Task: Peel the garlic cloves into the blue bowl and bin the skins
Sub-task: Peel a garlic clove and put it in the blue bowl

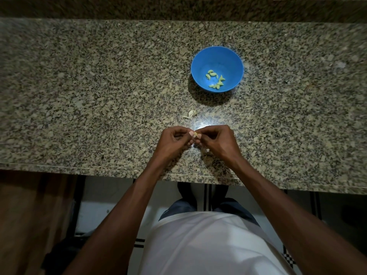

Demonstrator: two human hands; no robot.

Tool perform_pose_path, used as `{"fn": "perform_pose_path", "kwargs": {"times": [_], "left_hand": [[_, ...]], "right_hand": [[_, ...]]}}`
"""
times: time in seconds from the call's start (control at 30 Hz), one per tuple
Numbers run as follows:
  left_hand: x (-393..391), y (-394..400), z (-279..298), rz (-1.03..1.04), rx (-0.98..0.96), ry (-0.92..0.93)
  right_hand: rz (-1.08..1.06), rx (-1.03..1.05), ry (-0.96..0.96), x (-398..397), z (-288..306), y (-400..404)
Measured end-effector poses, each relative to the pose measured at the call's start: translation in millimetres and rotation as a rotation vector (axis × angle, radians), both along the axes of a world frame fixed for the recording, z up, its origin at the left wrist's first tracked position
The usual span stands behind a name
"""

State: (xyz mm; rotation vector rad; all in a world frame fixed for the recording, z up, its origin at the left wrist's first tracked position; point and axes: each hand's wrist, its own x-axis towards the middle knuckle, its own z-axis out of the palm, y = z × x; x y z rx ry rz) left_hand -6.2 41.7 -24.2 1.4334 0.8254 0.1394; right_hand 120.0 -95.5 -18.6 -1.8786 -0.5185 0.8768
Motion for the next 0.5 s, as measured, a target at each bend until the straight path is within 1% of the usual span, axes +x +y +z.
{"fn": "perform_pose_path", "kwargs": {"times": [0.13,0.2,0.3,0.5], "left_hand": [[1,-2,-2,0.038,-0.036,-0.010],[-2,-3,-4,0.081,-0.017,0.005],[-6,-5,-6,0.116,0.082,0.055],[-12,-6,-10,0.048,0.386,0.121]], "right_hand": [[0.020,0.033,0.008,-2,0,1],[0.032,0.031,-0.007,-3,0,1],[-0.012,0.043,0.056,-4,-3,-1],[-0.086,0.077,0.315,-4,-6,0]]}}
